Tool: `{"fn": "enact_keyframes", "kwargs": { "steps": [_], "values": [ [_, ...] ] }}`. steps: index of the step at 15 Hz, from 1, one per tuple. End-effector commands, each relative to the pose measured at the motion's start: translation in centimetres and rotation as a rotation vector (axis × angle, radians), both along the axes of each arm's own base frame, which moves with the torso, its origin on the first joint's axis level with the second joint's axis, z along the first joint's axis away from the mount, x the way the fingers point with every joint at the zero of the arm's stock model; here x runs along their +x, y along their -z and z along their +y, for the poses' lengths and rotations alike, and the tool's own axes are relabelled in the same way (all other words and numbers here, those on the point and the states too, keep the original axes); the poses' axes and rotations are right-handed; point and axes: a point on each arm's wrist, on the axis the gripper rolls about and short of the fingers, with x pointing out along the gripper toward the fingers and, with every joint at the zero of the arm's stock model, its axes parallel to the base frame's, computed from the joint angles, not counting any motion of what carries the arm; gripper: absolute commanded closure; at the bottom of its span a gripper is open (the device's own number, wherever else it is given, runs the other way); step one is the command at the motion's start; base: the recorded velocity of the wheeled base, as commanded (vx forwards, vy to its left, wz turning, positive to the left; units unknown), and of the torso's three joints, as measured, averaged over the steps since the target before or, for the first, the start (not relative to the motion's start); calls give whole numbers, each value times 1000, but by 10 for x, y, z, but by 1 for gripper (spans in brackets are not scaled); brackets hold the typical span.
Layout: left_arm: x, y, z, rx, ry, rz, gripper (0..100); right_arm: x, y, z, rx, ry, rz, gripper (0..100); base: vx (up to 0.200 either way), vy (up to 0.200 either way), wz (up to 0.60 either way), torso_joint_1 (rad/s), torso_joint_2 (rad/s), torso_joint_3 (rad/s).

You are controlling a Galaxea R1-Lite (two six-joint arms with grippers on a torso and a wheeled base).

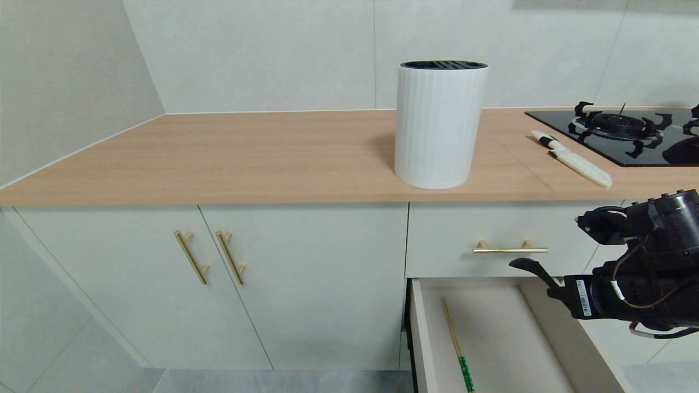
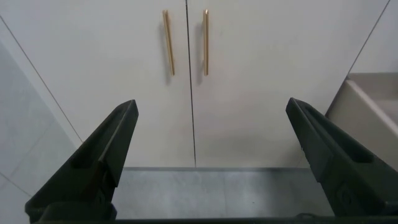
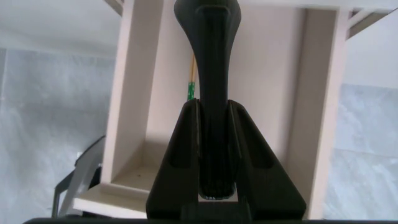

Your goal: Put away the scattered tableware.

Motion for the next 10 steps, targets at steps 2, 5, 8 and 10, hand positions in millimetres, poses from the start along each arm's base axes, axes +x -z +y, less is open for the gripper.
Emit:
{"fn": "enact_keyframes", "kwargs": {
  "steps": [2, 5, 8, 10],
  "values": [
    [0, 0, 0, 0, -1, -1, 0, 2, 1, 0, -2, 1, 6, 100, 0, 0, 0, -158, 459, 310],
    [0, 0, 0, 0, -1, -1, 0, 3, 3, 1, -2, 1, 8, 100, 0, 0, 0, -129, 458, 317],
    [0, 0, 0, 0, -1, -1, 0, 4, 5, 1, -5, 3, 17, 100, 0, 0, 0, -59, 351, 247],
    [0, 0, 0, 0, 0, -1, 0, 4, 5, 1, -6, 1, 18, 100, 0, 0, 0, -27, 105, 83]
  ]
}}
